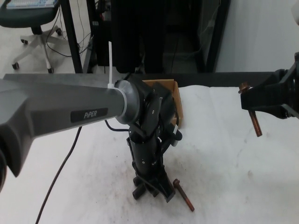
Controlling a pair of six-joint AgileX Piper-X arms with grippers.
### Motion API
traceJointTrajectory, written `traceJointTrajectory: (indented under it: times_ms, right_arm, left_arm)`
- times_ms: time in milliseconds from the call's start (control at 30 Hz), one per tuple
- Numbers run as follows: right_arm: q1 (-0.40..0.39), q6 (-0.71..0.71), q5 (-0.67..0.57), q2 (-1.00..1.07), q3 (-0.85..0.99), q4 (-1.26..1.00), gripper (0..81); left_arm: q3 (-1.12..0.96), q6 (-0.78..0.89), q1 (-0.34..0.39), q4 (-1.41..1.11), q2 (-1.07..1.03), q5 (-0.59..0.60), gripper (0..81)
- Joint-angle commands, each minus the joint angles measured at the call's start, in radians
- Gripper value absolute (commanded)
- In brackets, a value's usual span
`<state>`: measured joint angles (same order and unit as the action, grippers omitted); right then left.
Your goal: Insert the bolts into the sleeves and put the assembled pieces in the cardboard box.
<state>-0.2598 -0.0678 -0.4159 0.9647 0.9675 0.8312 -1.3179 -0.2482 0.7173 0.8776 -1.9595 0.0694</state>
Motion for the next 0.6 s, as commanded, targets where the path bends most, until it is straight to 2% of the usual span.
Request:
traceJointTrajectory:
  times_ms: [0,567]
  right_arm:
    - [0.003,-0.001,-0.010,-0.008,0.000,0.002,0.8]
    - [0.003,-0.001,-0.010,-0.008,0.000,0.002,0.8]
  left_arm:
    - [-0.008,0.005,-0.002,0.004,0.003,-0.008,40.1]
    - [-0.008,0.005,-0.002,-0.003,0.003,-0.003,40.1]
